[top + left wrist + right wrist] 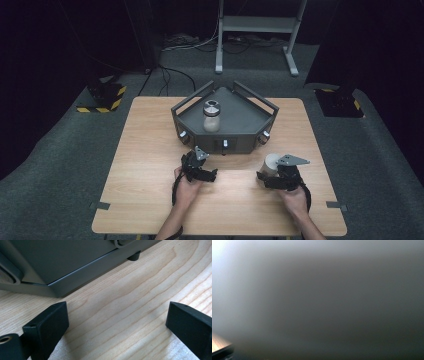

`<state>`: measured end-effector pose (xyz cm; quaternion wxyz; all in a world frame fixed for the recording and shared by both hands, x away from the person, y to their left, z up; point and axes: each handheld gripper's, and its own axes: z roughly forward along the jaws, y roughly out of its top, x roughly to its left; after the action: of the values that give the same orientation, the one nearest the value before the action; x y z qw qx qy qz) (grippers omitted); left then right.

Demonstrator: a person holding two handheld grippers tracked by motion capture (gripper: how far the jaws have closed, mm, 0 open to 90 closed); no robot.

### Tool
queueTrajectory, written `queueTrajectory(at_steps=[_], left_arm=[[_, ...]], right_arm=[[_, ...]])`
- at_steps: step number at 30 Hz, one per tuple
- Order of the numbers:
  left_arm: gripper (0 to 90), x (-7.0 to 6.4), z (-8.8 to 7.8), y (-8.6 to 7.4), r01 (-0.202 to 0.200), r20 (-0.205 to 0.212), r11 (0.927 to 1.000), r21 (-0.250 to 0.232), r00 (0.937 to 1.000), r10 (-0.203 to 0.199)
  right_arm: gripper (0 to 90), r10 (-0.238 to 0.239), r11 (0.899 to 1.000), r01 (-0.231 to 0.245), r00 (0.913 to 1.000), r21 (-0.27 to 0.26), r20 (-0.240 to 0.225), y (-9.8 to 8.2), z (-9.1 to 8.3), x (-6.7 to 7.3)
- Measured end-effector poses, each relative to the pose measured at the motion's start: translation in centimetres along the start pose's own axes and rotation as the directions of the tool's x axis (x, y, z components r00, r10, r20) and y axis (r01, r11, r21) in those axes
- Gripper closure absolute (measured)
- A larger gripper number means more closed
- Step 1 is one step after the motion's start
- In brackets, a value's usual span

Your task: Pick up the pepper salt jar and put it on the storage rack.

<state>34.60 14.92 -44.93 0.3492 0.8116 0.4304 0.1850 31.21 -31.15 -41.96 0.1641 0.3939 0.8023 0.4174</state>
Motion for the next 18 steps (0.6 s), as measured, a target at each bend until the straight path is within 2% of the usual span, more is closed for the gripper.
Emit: queueTrajectory(at_steps=[6, 18], left_arm=[[4.6, 0.0, 0.0, 0.0, 0.0, 0.0, 1.0, 0.0, 1.0, 0.0], [4.6, 0.0, 0.0, 0.0, 0.0, 0.0, 1.0, 0.0, 1.0, 0.0]], right_arm=[[29.0, 0.002, 1.0, -0.002, 1.0, -0.006, 0.004, -0.11, -0.08, -0.05], [29.9, -0.003, 1.0, 0.003, 1.0, -0.016, 0.003, -0.31, -0.11, -0.06]])
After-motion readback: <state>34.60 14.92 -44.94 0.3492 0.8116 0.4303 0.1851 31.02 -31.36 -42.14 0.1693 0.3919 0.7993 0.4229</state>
